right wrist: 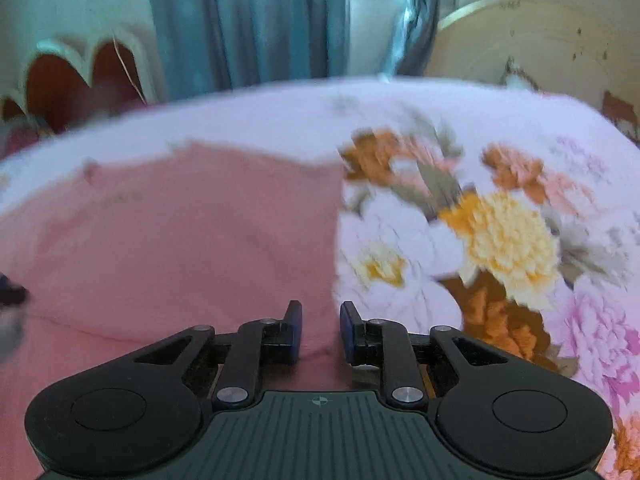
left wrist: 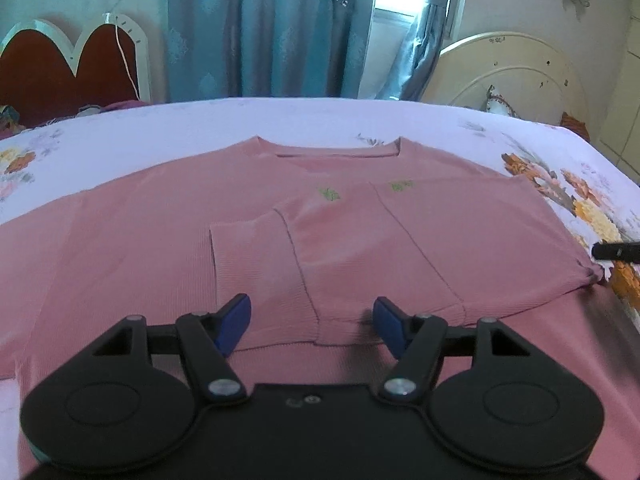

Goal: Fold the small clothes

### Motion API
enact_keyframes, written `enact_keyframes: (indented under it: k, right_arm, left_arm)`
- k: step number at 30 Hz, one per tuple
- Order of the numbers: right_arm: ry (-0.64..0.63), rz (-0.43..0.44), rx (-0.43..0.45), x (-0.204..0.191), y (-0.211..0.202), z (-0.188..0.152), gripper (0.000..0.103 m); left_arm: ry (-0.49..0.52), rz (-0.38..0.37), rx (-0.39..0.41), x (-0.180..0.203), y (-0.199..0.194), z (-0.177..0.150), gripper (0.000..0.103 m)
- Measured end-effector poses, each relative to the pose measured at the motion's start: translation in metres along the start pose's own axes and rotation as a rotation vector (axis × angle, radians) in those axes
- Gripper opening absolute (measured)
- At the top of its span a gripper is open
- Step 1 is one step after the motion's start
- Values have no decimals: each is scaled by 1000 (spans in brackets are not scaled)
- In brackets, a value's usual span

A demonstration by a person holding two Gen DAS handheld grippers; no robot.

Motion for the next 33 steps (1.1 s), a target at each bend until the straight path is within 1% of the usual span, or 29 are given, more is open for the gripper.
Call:
enact_keyframes:
  k: [1,2,3,4,5,6,7,8,9,10,12,13,15,16,17,18,19,20,21,22,24,26,27,28,31,32,33]
  right_arm:
    - [-3,16,2,-4,2,1,22]
    - [-3,33,-24,-6,8,-1,22]
    - [5,22,-73,-3,20,-6,22]
    - [19,-11,-105,4,28,-11,18]
    - [40,-15,-90,9,26,-11,16]
    - [53,-39,-96,11,23,-9,8]
    - [51,-54,-86,8,18,-5,8]
    - [46,-48,-54,2,11,-1,8]
    - [42,-17,-27,-2,6,0,8]
    - [29,15,-21,-9,6,0,8]
    - [17,5,-116,-14,21,-9,8]
    - [18,0,-105,-14,20,-8,8]
    - [12,-12,-131,-17,16,-1,8]
    - [10,-11,-125,-19,13,2,13]
    - [10,-10,-114,-23,9,6,24]
    - [14,-17,-103,-24,7,7,74]
    - [13,-29,-77,-29,4,9,99]
    - [8,-16,-45,-33,1,10,98]
    - [4,-3,-35,-37,2,12,96]
    - [-1,0,-30,-42,2,12,86]
    - [1,9,-27,-49,4,14,74]
    - [22,39,-16,-57,5,15,65]
    - [29,55,-23,-60,9,16,62]
    - [31,66,-31,-64,12,16,62]
    - [24,79,-41,-78,20,16,62]
    - [24,80,-43,-81,22,16,62]
    - [27,76,-47,-84,24,17,62]
  left_arm:
    - [0,6,-5,0,1,-1,67]
    - [-2,9,-6,-1,0,0,67]
    - [-5,8,-5,-1,-2,1,67]
    - [-6,4,-1,0,-4,2,67]
    - [-2,5,-2,0,-5,2,69]
    - [1,7,-8,-1,-5,1,69]
    - [5,9,-20,-2,-3,-2,69]
    - [11,10,-20,-3,-2,-4,69]
    - [16,8,-13,-3,-2,-6,70]
    - [19,9,-10,-3,-1,-6,70]
    - [16,4,-11,-3,-1,-6,73]
    - [13,2,-13,-3,-1,-6,73]
    - [3,6,-14,-5,-7,-3,76]
    - [-7,21,-3,-7,-12,-1,90]
    - [-20,49,19,-12,-18,-1,101]
    - [-30,66,42,-18,-25,-1,102]
    - [-46,77,59,-27,-34,0,102]
    - [-68,87,62,-37,-42,0,101]
    - [-99,104,68,-51,-51,-1,100]
    - [-137,127,79,-69,-62,-2,98]
    - [-221,166,101,-108,-83,-5,91]
    - [-331,228,135,-159,-107,-12,77]
    - [-387,263,146,-185,-118,-16,73]
    - [-446,296,152,-210,-128,-20,71]
    - [-639,377,194,-288,-158,-33,70]
    - [-696,397,212,-311,-166,-37,69]
    - [-753,401,234,-333,-174,-40,68]
Point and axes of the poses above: each gripper's, at about its wrist camera, not at the fingertips, and y roughly the way its jaws point, x to its right, z to its top, the point moved 5 cm from there along y, roughly the way its jaws point, and after that the axes turned 11 degrees about -y, right-handed, at the moved point
